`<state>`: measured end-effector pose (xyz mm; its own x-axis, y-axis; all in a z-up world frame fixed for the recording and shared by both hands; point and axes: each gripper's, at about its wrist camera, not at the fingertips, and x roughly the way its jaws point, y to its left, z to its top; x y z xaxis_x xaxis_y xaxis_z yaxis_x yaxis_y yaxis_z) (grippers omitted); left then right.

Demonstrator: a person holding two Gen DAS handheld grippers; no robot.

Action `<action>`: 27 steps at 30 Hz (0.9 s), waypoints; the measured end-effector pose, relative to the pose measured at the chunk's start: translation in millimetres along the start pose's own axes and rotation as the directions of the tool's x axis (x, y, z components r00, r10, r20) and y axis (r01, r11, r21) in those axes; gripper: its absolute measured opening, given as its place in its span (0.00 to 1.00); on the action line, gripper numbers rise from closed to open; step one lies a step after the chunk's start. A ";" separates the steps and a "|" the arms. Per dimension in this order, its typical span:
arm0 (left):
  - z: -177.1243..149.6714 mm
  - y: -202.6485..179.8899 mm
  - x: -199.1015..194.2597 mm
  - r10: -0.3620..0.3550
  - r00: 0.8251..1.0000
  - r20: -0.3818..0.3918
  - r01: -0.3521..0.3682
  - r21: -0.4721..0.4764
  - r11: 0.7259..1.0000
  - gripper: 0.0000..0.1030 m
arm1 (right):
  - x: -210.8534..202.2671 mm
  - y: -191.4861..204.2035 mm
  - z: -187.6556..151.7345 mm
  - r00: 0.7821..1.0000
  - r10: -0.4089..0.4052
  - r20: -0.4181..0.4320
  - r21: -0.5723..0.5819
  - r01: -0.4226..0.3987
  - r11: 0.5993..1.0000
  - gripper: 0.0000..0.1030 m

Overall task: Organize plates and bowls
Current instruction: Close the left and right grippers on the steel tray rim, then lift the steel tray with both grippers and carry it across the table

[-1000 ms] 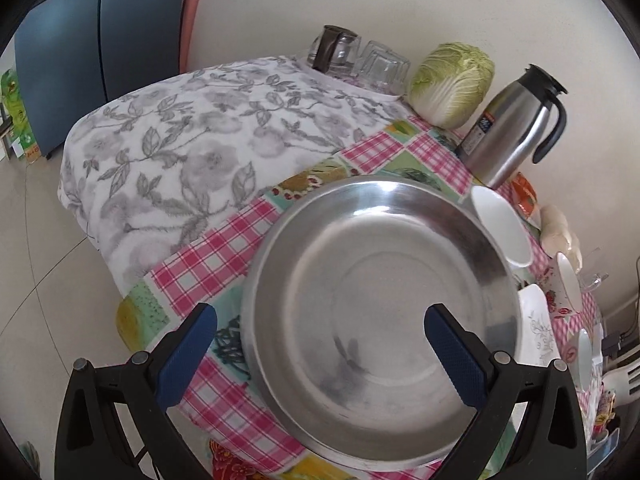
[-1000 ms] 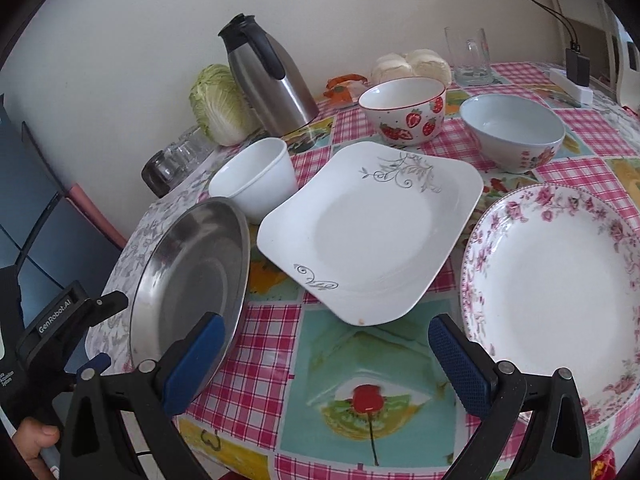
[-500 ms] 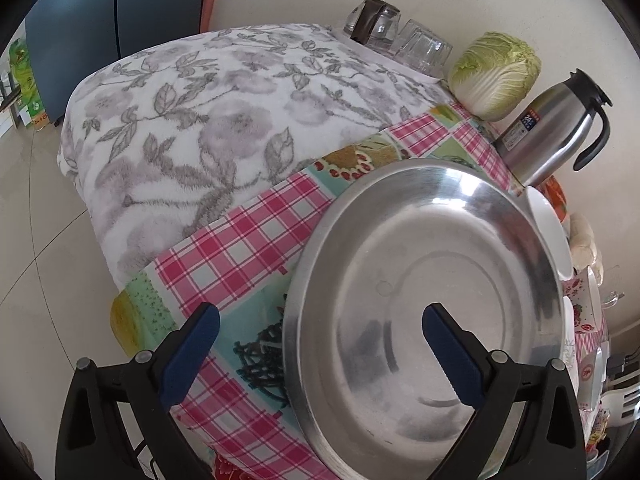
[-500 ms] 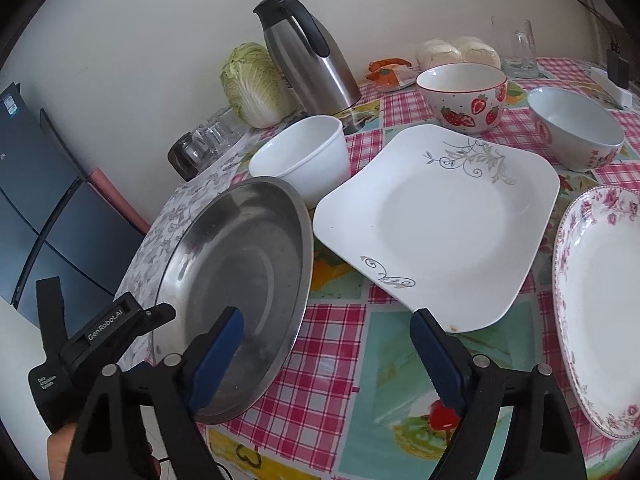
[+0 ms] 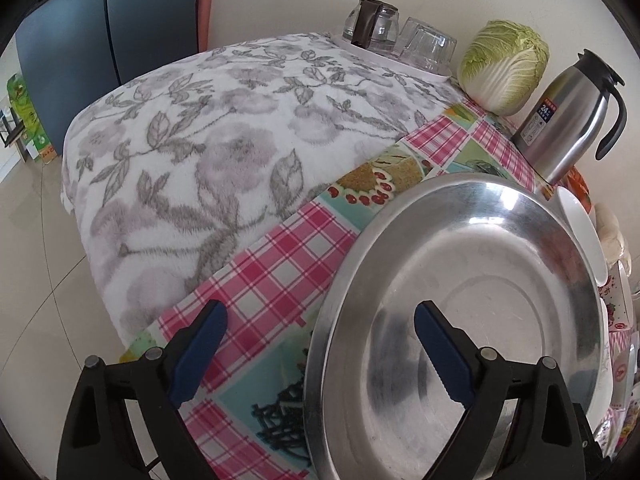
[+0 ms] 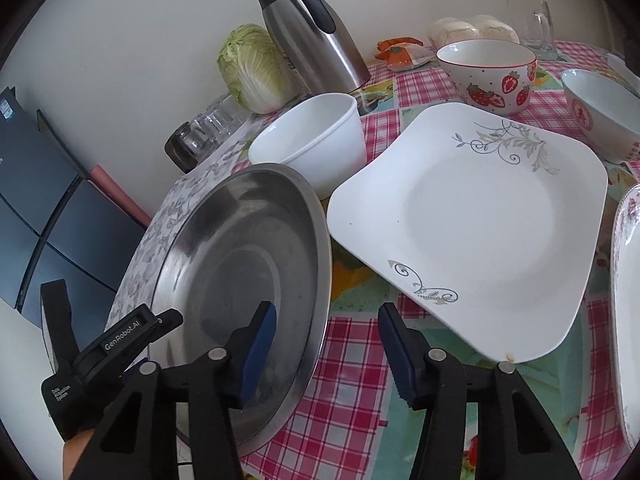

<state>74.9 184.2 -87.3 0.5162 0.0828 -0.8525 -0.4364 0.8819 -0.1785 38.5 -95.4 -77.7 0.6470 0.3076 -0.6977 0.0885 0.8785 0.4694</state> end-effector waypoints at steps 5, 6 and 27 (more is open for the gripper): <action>0.6 0.1 -3.0 -0.042 0.999 0.008 0.042 -0.007 0.999 0.71 | 4.2 -0.4 0.0 0.999 -0.024 -0.022 -0.002 0.024 1.000 0.28; 0.4 0.0 -3.6 -0.054 0.999 0.008 0.054 -0.010 0.998 0.69 | 4.7 1.0 -0.6 0.999 -0.026 -0.028 -0.014 0.025 1.000 0.22; -17.3 2.0 -43.3 -0.126 0.992 -0.007 0.125 -0.044 0.991 0.24 | -34.6 11.2 -2.3 0.999 -0.014 -0.048 -0.172 0.005 0.985 0.13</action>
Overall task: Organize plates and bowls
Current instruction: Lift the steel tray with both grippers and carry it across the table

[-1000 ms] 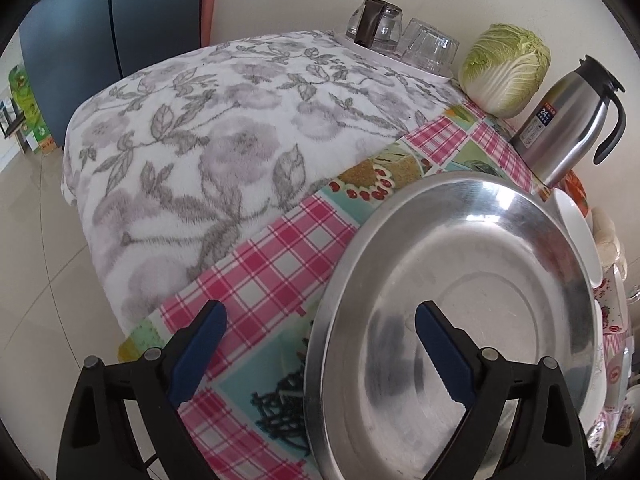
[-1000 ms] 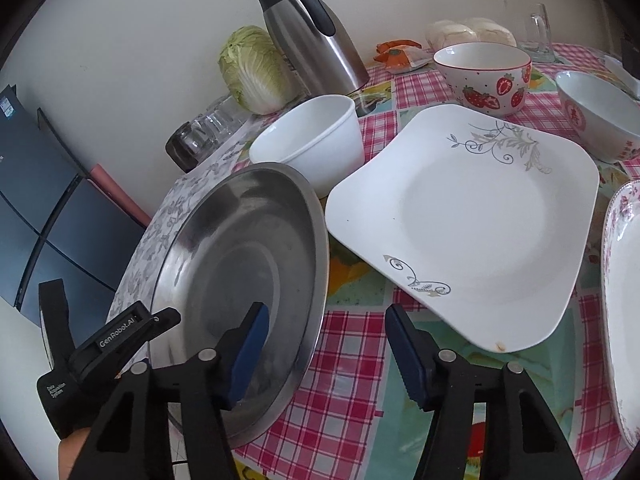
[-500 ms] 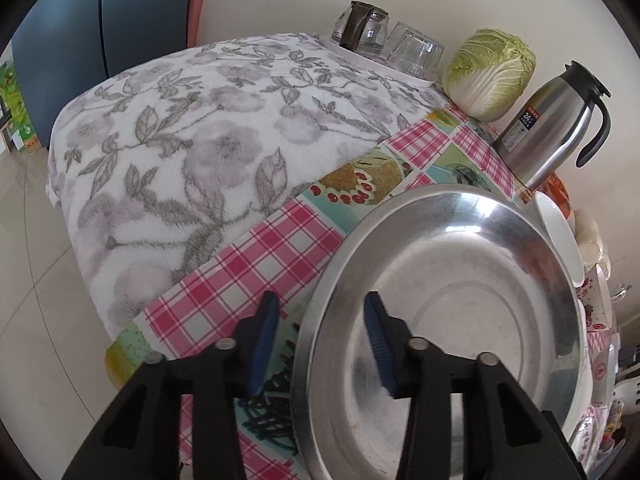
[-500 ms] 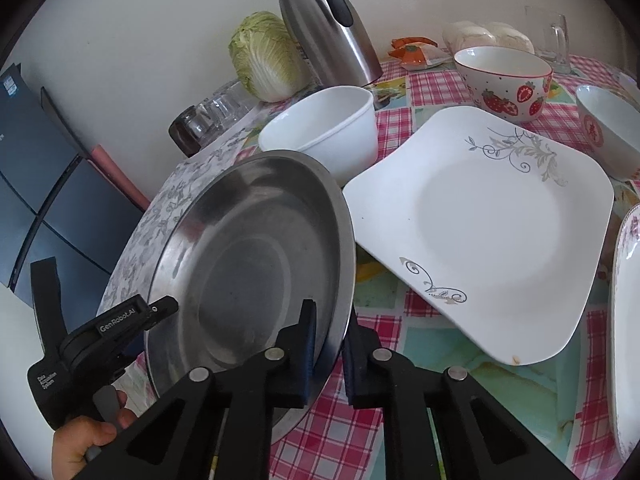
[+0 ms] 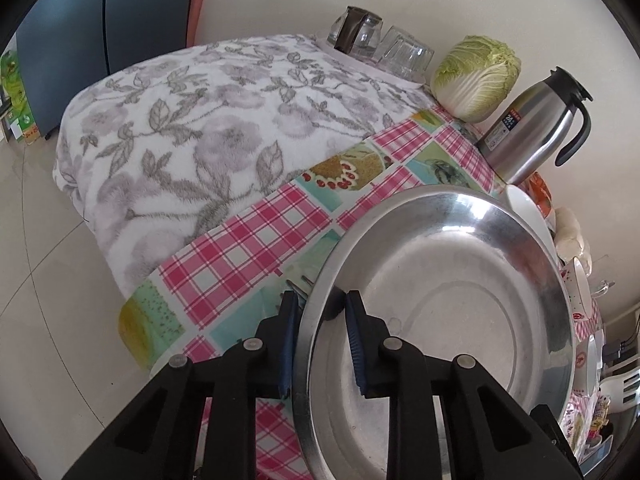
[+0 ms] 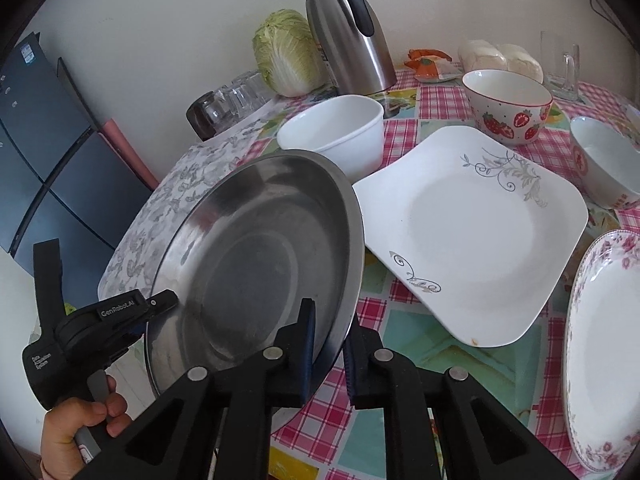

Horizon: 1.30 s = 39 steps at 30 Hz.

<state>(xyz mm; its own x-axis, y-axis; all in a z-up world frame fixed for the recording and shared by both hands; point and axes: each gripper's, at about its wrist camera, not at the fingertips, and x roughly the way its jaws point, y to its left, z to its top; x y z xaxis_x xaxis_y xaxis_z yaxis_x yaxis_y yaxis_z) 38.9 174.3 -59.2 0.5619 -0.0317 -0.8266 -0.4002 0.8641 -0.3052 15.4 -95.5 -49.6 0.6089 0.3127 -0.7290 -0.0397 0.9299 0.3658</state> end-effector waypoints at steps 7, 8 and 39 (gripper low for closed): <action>1.7 -28.0 -35.9 -0.033 0.998 0.052 0.031 0.040 0.999 0.24 | -28.5 -8.9 5.6 0.999 0.023 0.048 0.010 -0.023 1.000 0.14; 2.5 -35.6 -41.2 -0.045 0.997 0.059 0.042 0.053 0.998 0.24 | -32.7 -12.8 6.5 0.998 0.024 0.055 0.019 -0.026 0.999 0.14; -34.2 -203.5 -42.8 -0.137 0.991 0.011 0.130 0.234 0.963 0.25 | -108.5 -150.1 23.0 0.979 -0.103 0.177 0.312 0.043 0.949 0.16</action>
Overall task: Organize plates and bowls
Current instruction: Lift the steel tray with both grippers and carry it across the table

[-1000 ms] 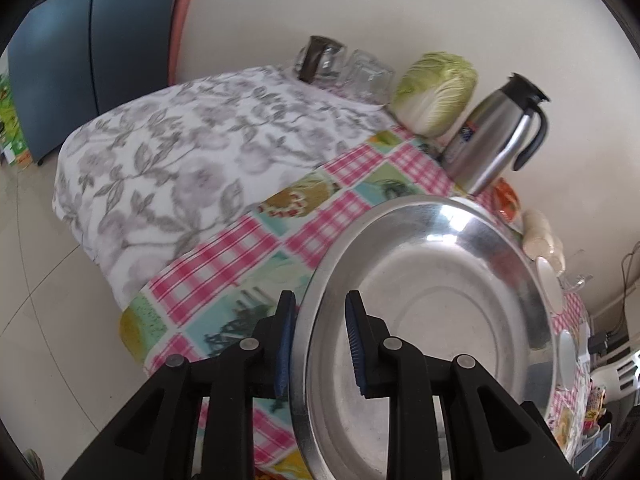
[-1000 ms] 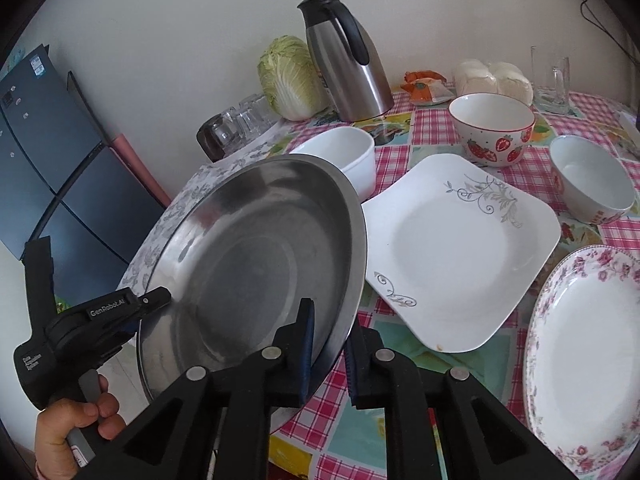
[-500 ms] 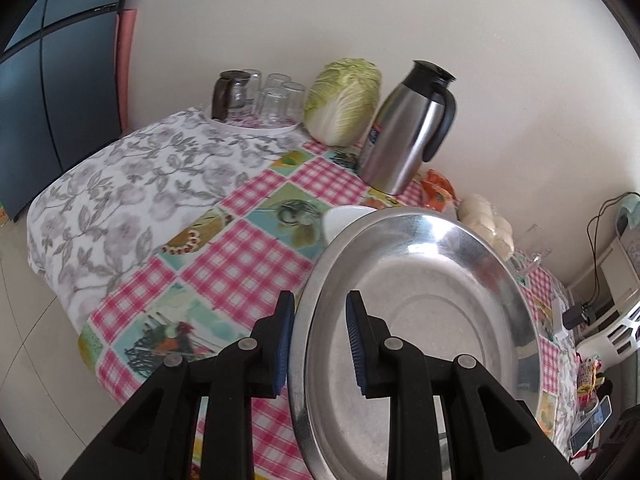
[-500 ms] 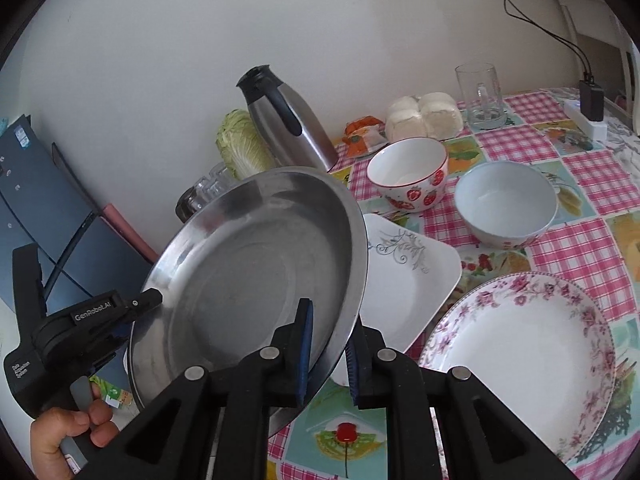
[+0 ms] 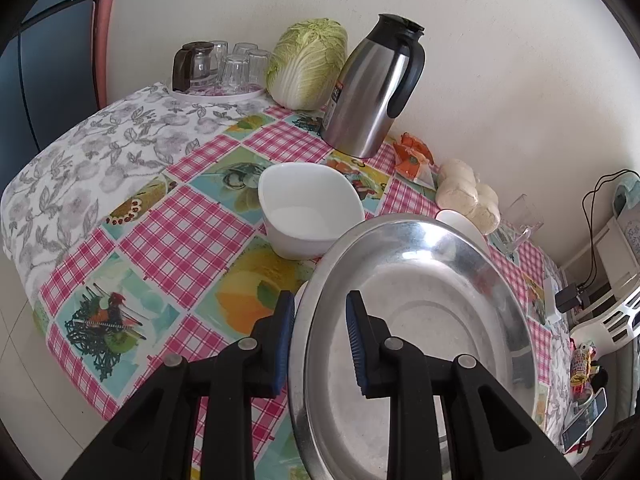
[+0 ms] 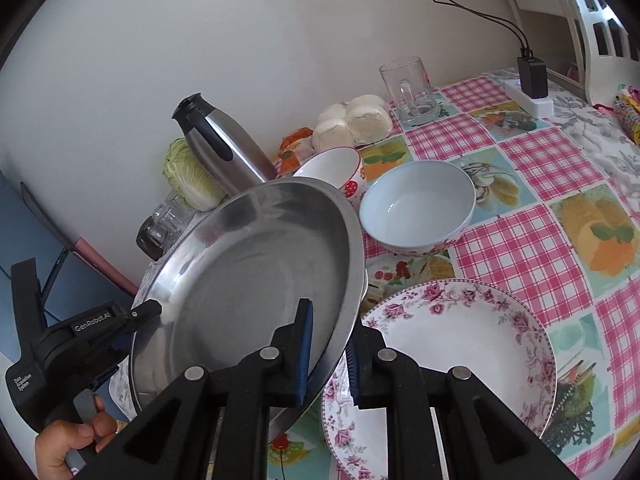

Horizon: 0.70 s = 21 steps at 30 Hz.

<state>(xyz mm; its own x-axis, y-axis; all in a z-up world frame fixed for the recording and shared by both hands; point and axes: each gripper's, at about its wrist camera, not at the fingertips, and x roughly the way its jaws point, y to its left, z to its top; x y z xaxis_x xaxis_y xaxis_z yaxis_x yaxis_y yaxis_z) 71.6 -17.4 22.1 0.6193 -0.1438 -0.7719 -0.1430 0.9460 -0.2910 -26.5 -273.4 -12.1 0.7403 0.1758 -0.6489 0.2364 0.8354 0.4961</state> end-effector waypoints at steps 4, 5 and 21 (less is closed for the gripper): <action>-4.4 6.4 12.6 0.026 0.999 -0.021 -0.026 -0.004 1.000 0.25 | 10.7 -0.4 -3.3 1.000 -0.013 -0.028 -0.008 0.013 1.000 0.16; -5.5 9.3 16.6 0.029 0.999 -0.033 -0.029 -0.012 1.000 0.25 | 13.0 0.3 -4.2 0.999 -0.018 -0.035 -0.011 0.018 1.000 0.16; -4.0 23.1 50.2 0.043 0.995 -0.092 -0.047 -0.050 0.998 0.26 | 48.2 0.1 -15.2 0.995 -0.059 -0.082 -0.026 0.057 0.998 0.16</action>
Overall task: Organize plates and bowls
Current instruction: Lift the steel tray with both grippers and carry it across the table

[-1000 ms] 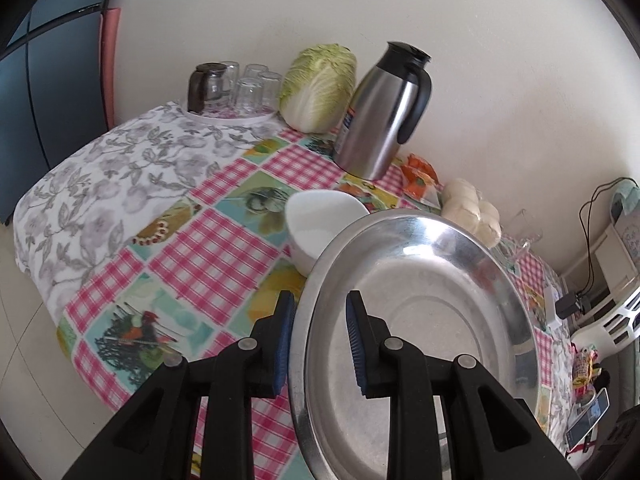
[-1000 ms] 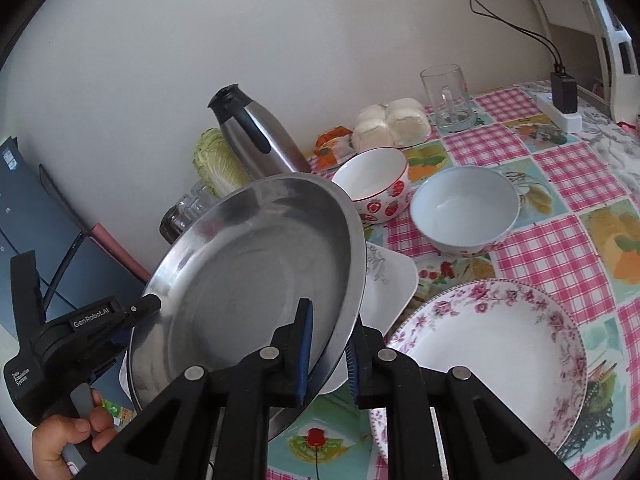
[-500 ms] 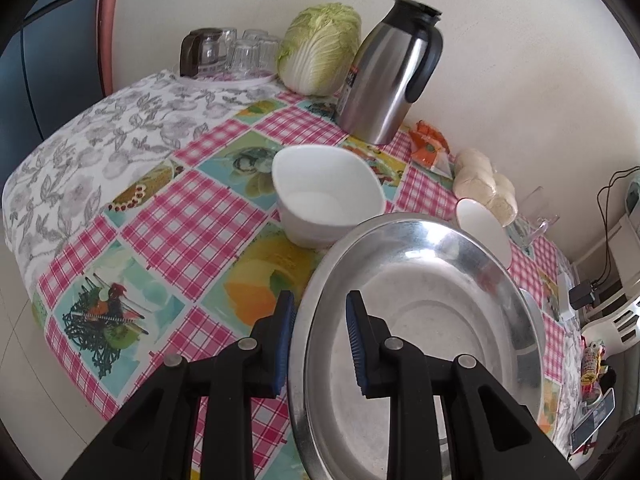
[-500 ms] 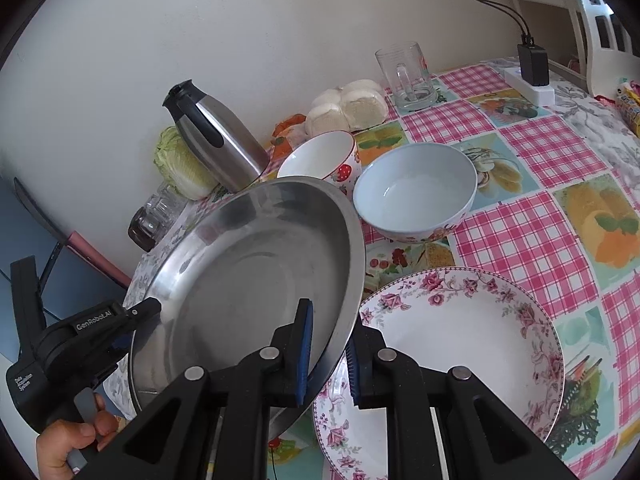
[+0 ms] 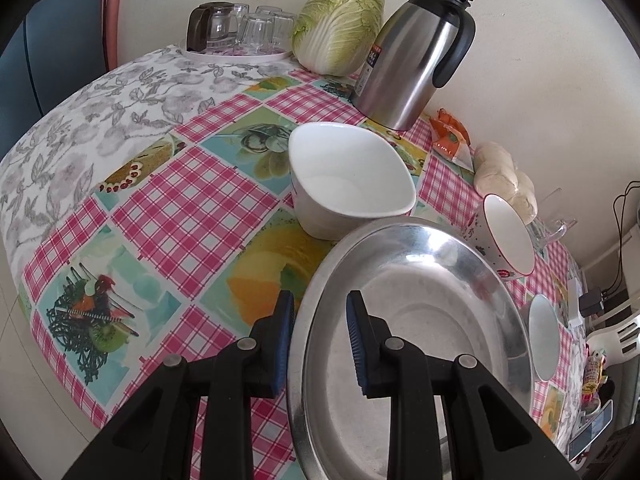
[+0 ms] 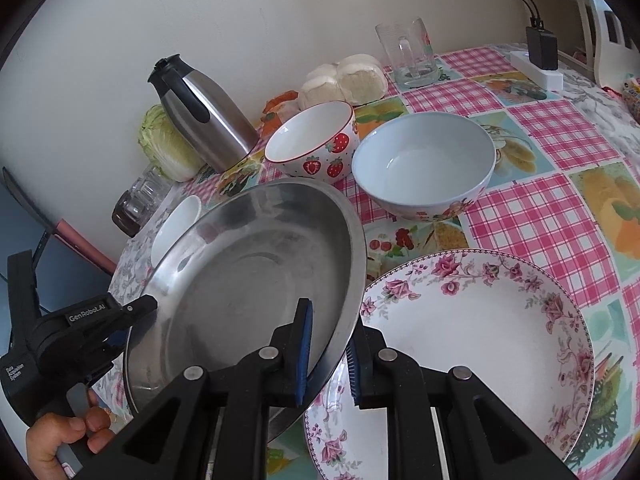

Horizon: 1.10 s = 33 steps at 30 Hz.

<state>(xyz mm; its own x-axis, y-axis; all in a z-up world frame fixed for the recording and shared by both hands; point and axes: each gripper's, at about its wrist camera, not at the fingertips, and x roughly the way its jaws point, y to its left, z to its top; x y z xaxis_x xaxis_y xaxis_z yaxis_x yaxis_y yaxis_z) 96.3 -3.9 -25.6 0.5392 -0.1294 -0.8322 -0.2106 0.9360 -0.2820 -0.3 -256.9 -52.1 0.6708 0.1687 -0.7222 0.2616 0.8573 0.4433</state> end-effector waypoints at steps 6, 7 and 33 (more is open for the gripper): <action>-0.2 -5.3 12.8 0.013 1.000 -0.017 -0.012 0.019 1.000 0.27 | 10.6 -3.3 2.1 1.000 -0.020 -0.003 0.010 0.020 1.000 0.17; 0.2 -6.1 14.4 0.012 1.000 -0.018 -0.012 0.020 1.000 0.27 | 11.9 -4.2 2.6 1.000 -0.024 0.000 0.010 0.024 1.000 0.17; 5.6 -2.4 22.2 0.067 0.994 -0.082 -0.067 -0.001 0.998 0.69 | 11.7 6.0 10.6 0.995 -0.101 0.013 -0.046 0.102 0.994 0.56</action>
<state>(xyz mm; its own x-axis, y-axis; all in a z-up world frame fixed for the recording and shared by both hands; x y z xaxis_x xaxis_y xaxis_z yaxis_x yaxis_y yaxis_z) 113.3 -7.1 -40.8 0.4547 -0.0928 -0.8858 -0.2470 0.9424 -0.2255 16.4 -255.0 -52.2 0.6498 0.0748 -0.7564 0.2960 0.8917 0.3425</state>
